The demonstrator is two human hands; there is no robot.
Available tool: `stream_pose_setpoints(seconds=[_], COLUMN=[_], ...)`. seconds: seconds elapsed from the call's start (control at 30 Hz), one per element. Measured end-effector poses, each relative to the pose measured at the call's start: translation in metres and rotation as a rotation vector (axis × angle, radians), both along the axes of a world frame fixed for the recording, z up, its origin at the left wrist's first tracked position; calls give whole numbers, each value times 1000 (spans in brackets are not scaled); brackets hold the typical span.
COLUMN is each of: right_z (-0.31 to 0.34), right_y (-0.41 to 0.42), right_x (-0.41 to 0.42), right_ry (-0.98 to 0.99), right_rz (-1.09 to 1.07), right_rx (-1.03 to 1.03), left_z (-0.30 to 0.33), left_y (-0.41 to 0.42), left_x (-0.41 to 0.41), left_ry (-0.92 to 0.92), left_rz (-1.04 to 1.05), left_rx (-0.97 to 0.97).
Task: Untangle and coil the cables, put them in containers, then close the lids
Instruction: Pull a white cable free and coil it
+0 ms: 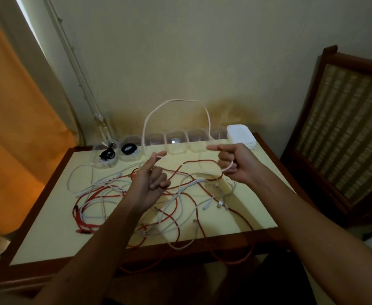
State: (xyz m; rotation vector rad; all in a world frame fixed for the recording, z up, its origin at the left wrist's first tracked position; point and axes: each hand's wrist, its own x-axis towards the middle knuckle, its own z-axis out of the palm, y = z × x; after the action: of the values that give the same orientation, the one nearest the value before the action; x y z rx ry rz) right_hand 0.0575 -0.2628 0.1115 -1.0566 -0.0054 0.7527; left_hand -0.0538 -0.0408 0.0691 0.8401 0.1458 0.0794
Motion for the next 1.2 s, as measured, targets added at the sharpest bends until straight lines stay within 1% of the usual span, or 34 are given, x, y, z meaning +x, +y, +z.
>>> stream_pose_setpoints(seconds=[0.1,0.17,0.23,0.3,0.43,0.5,0.53,0.57,0.63,0.67,0.7,0.8,0.9,0.97,1.0,1.1,1.13,1.2], right_z=[-32,-50,-67,-83,-107,-117,-123,-128,-137,-140,-143,-140,-133,-127,-123,-112,-108,-101], right_y=[-16,-26,-37,-46,-51,-48,-45,-42,-38,-36,-35,-32,-28,-28,-29,-30,-29,-26], right_x=[-24,-40,-52,-61,-78,-86,-91,-97,-106,-109,-109,-107,-104,-103,-103,-105,-107,-109], right_ry=[-28,-35,-83,-209,-500,-628,-655,-660,-646,-647,-654,-703,-749,-732,-707,-611,-583,-528], right_rz=[103,145,174,206,320,443,540,655,877,939,957,909,907,917,922,947,968,1045], right_rx=[-147,-189,-233,-319,-464,-569,-614,-674,-840,-908,-960,-1084,-1130,-1105,-1077,-970,-945,-934], left_z=[-15,-26,-39,-51,-78,-87,-90,-92,-94,-97,-101,-113,-129,-136,-139,-141,-141,-139], left_y=[9,13,13,13,14,11,9,6,1,0,0,-1,-4,-5,-7,-9,-9,-10], left_x=[-24,-44,-67,-91,-132,-146,-152,-156,-164,-165,-166,-164,-159,-156,-156,-156,-157,-158], left_ry=[103,185,240,248,272,304,332,363,408,413,404,355,392,425,457,580,594,577], left_rz=[92,121,125,105,129,104,68,13,-123,-185,-240,-366,-391,-359,-325,-209,-189,-158], left_rx=[85,147,170,132,-62,-38,33,162,567,744,863,1106,1368,1491,1510,1465,1498,1639])
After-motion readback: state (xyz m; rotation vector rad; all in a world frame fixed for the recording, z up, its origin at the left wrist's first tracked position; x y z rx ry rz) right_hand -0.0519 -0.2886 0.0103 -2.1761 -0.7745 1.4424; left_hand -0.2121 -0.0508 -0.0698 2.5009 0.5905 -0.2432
